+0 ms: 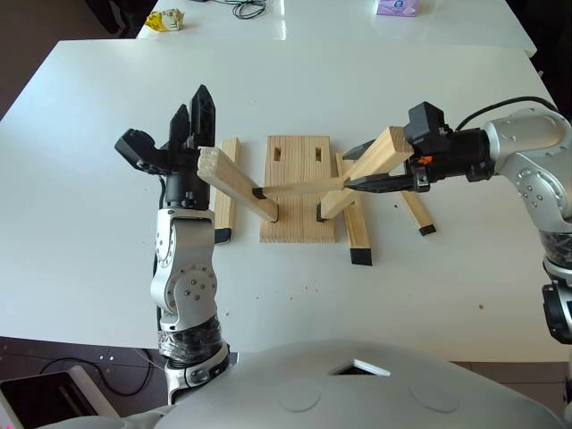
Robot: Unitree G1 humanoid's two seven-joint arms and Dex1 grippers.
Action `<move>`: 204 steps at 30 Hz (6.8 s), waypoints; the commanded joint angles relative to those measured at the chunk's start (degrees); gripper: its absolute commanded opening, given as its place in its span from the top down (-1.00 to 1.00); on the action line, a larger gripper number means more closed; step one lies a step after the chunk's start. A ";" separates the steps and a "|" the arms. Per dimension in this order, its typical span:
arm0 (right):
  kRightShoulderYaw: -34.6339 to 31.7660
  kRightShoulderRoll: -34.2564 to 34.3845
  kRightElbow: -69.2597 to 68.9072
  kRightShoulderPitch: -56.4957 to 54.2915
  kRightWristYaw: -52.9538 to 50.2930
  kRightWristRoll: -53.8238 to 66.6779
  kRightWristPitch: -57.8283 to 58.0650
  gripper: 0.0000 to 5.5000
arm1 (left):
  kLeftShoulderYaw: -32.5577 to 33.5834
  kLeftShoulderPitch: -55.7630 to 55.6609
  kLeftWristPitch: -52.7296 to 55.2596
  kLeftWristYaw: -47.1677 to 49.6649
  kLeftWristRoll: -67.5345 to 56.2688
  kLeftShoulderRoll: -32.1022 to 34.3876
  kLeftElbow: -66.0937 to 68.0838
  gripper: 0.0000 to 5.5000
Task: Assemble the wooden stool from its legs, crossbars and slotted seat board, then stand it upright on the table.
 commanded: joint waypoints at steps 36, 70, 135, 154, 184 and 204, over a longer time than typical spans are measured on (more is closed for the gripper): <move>15.22 4.75 -0.77 -10.09 -6.46 -9.30 16.05 0.27 | -11.58 -3.41 -5.23 -1.35 9.94 -2.75 9.24 -0.25; 13.72 2.99 -7.75 3.11 -15.67 -11.80 18.23 0.27 | -12.09 -9.22 1.64 3.72 2.27 -1.88 3.24 -0.25; 13.27 1.32 -2.83 -3.60 -12.68 -8.90 18.98 0.27 | -23.95 -12.63 22.25 13.38 11.69 10.25 -10.55 0.02; 14.45 2.33 -1.44 -6.80 -12.26 -8.59 19.78 0.27 | -24.49 -2.28 29.52 11.55 18.21 8.76 -4.28 1.00; 15.15 -1.15 0.47 -9.69 -4.32 -9.13 15.70 0.27 | -16.16 -5.48 19.31 -7.51 11.20 14.31 2.82 1.00; 12.15 -5.58 -4.50 -0.56 2.41 -7.82 10.54 0.27 | -14.61 5.44 30.15 -2.30 6.10 15.43 -20.84 1.00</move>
